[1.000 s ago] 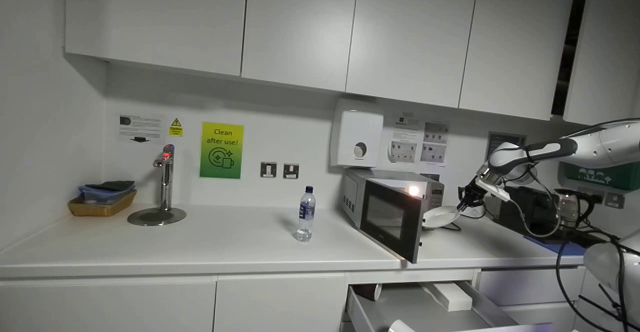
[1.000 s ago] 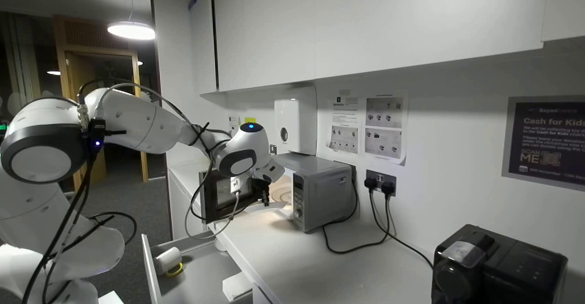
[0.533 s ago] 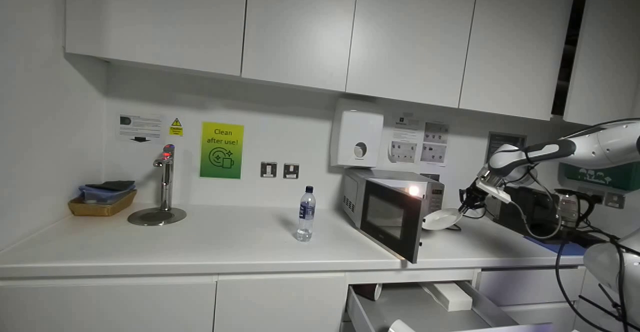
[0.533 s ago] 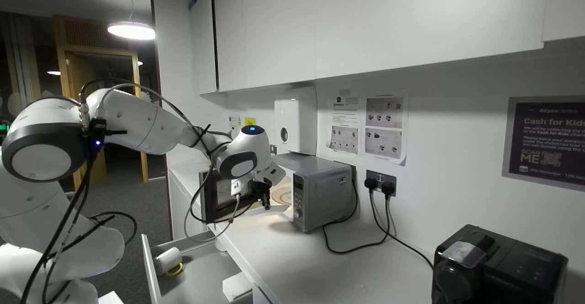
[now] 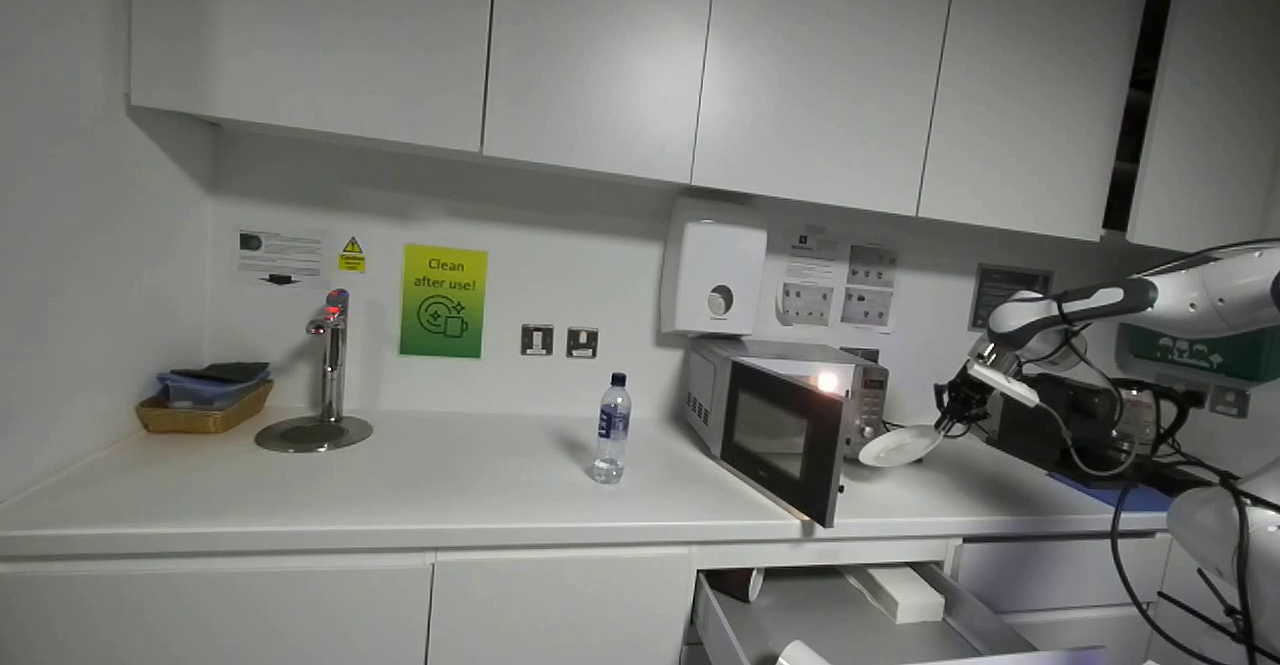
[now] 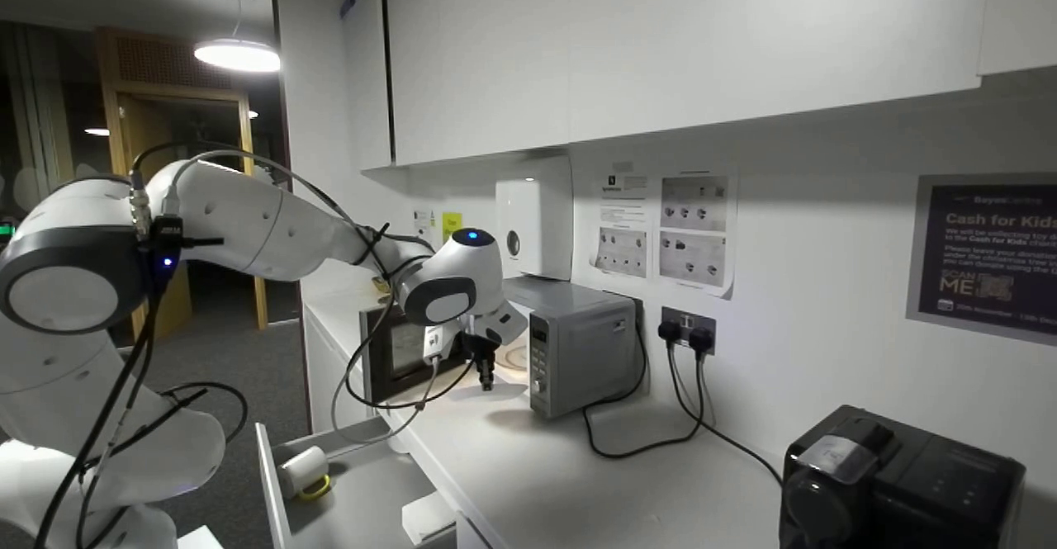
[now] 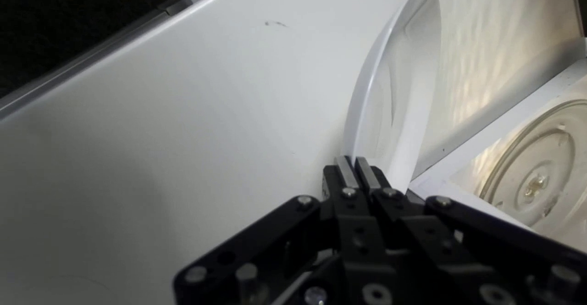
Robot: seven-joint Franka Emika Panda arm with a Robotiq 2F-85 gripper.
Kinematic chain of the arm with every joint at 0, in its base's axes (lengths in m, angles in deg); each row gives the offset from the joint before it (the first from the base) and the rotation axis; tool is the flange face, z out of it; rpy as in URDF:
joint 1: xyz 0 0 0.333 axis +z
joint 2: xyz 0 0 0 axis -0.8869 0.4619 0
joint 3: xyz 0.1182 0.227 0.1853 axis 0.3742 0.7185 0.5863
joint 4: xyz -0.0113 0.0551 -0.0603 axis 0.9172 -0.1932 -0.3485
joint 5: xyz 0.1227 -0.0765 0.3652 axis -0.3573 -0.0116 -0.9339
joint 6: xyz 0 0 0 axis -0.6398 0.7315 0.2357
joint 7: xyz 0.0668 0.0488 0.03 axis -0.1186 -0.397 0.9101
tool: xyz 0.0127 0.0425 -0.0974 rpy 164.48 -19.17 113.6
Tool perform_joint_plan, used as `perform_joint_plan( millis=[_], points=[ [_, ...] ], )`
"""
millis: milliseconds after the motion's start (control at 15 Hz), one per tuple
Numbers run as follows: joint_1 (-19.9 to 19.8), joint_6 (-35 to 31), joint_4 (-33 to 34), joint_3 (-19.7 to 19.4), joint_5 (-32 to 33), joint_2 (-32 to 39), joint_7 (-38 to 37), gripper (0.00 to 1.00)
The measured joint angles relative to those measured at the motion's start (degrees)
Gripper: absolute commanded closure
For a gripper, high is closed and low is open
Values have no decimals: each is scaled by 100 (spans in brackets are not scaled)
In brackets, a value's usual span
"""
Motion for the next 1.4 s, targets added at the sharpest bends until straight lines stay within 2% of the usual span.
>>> perform_joint_plan(
  millis=[400, 800, 1000, 1133, 1400],
  points=[
    [39, 834, 449, -467, -162, 1, 749, 99],
    [417, 1603, 927, -1172, -781, 2, 1709, 99],
    [864, 1921, 1176, -1692, -1282, -25, 1905, 99],
    [1299, 1995, 1368, -2162, -1679, -126, 1906, 99],
    [2598, 1982, 1844, -3493, -2388, -427, 1880, 96]
  ],
)
